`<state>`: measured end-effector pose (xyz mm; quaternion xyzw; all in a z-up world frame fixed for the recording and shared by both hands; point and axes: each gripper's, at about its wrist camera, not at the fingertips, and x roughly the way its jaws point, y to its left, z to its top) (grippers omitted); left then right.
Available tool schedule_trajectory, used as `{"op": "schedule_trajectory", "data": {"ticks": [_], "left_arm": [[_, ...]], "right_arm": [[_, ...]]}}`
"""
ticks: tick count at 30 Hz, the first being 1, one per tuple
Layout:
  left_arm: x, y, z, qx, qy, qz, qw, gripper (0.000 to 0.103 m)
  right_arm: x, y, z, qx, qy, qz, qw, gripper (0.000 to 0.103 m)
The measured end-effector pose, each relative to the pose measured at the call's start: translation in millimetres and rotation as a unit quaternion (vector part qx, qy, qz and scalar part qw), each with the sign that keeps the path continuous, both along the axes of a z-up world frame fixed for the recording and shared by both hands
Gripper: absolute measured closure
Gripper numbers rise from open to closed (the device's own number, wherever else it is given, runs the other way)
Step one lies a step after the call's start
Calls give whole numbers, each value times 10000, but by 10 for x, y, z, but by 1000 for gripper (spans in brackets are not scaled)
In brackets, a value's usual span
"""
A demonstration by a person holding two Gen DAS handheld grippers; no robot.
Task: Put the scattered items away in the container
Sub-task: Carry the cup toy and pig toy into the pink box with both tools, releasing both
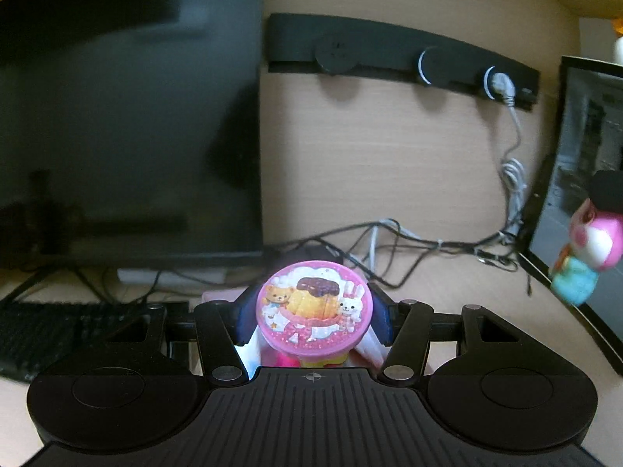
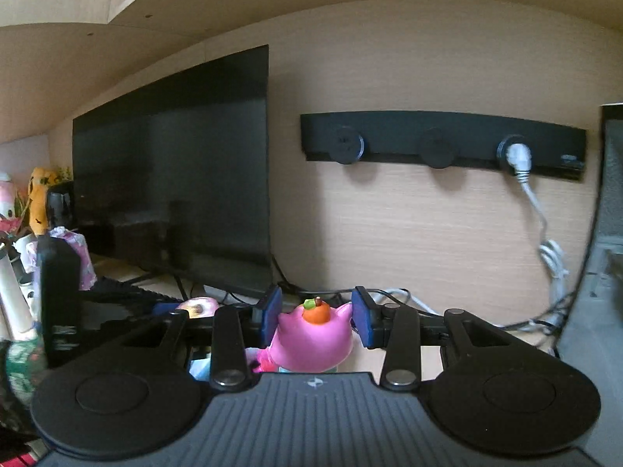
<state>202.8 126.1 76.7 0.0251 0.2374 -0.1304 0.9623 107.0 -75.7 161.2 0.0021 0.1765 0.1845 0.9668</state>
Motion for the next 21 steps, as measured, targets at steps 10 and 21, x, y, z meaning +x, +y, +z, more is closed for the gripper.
{"op": "schedule_trajectory", "data": {"ticks": [10, 21], "left_arm": [[165, 86, -279, 40, 436, 483, 9979, 9], [-673, 447, -631, -99, 1193, 906, 9887, 6]], "right_arm": [[904, 124, -194, 306, 573, 543, 9964, 64], [1864, 496, -620, 284, 1577, 945, 9825, 58]]}}
